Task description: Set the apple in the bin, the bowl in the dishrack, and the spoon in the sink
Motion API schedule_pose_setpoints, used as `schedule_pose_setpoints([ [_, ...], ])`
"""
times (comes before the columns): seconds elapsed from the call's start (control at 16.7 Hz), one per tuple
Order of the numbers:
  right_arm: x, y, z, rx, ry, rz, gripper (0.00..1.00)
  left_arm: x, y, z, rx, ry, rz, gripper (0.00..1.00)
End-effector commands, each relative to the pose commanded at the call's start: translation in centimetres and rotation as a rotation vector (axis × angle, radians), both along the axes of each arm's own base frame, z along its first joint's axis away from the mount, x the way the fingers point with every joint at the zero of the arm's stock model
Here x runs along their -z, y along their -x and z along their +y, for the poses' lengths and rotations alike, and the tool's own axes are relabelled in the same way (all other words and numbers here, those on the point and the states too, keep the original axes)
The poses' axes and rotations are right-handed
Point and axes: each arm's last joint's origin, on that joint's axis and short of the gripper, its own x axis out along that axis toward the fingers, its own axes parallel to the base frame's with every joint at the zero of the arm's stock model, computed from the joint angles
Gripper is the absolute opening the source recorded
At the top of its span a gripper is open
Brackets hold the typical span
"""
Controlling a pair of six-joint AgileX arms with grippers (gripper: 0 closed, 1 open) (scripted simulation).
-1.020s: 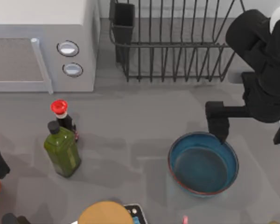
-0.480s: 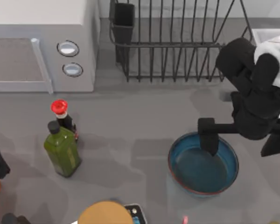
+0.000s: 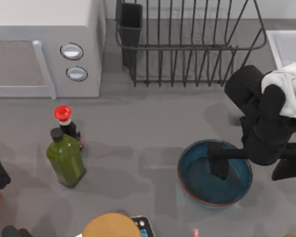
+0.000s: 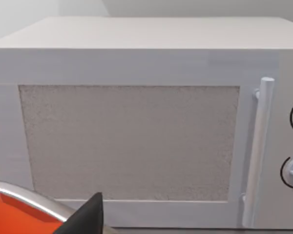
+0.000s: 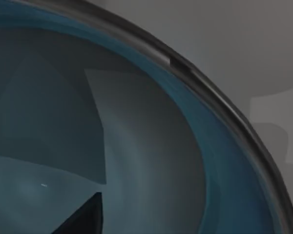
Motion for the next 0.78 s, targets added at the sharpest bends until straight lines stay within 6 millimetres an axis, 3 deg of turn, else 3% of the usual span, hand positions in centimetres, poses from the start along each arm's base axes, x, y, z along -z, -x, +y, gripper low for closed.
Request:
schedule_pose_setpoints([
  [0.06, 0.00, 0.00, 0.00, 0.000, 0.000, 0.000, 1.00, 0.00, 0.00, 0.00, 0.000, 0.000, 0.000, 1.00],
  [0.78, 0.00, 0.00, 0.00, 0.000, 0.000, 0.000, 0.10, 0.00, 0.00, 0.00, 0.000, 0.000, 0.000, 1.00],
])
